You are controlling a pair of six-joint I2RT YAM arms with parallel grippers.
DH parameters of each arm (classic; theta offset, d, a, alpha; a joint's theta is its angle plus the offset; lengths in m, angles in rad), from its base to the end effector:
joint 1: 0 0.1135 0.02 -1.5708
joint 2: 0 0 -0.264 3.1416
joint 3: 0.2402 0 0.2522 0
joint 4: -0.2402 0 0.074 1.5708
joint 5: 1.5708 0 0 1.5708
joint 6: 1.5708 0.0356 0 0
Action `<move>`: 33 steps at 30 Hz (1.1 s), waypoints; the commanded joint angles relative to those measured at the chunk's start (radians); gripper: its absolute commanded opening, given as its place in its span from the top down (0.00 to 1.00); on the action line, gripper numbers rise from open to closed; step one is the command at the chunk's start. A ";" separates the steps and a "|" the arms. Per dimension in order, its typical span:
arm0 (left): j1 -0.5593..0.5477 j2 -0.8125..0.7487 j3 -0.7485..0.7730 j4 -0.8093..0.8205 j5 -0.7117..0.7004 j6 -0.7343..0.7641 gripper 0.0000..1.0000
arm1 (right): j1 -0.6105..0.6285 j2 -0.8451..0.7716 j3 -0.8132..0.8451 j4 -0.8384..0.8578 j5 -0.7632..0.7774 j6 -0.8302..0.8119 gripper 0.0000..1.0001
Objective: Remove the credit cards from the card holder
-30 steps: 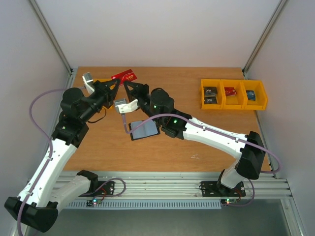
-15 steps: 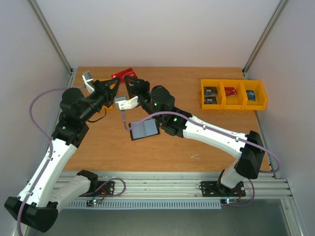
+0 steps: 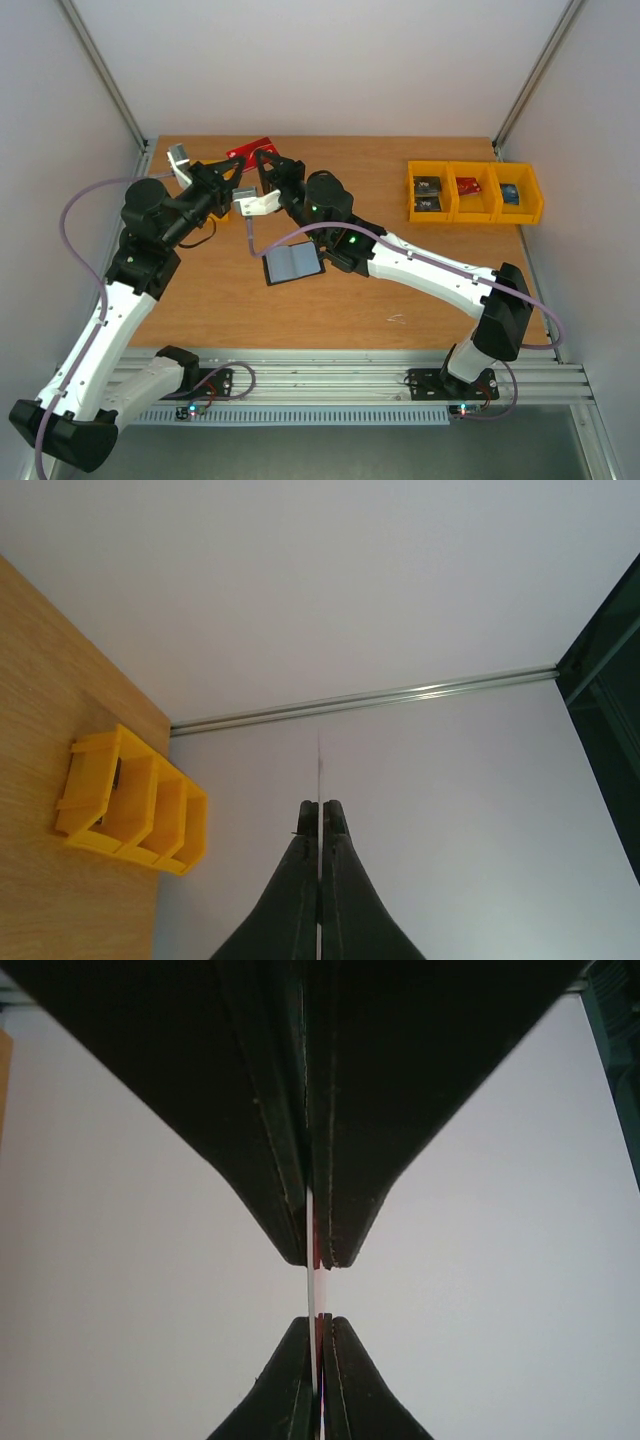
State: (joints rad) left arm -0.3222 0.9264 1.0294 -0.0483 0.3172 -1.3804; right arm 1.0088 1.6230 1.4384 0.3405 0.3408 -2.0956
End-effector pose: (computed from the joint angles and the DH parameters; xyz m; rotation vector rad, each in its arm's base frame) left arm 0.1924 -0.0759 0.4153 -0.6190 1.6360 -1.5520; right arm 0.2189 0.3252 0.4079 -1.4887 0.3285 -1.1238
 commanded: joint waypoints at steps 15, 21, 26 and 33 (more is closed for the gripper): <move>0.078 -0.094 -0.137 0.030 -0.117 0.228 0.01 | -0.234 -0.172 0.071 -0.524 -0.055 0.254 0.99; 0.163 -0.180 -0.262 0.038 -0.139 0.401 0.01 | -0.662 -0.231 0.027 -0.871 -0.326 0.402 0.99; 0.220 -0.218 -0.360 0.033 -0.151 0.441 0.01 | -0.978 -0.206 -0.052 -0.896 -0.507 0.370 0.99; 0.255 -0.182 -0.399 0.031 -0.132 0.455 0.01 | -1.228 -0.055 -0.062 -0.836 -0.579 0.258 0.99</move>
State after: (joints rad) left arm -0.0822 0.7250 0.6357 -0.0692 0.1860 -0.9745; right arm -0.1444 1.4933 1.3735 -0.5163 -0.1471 -1.7870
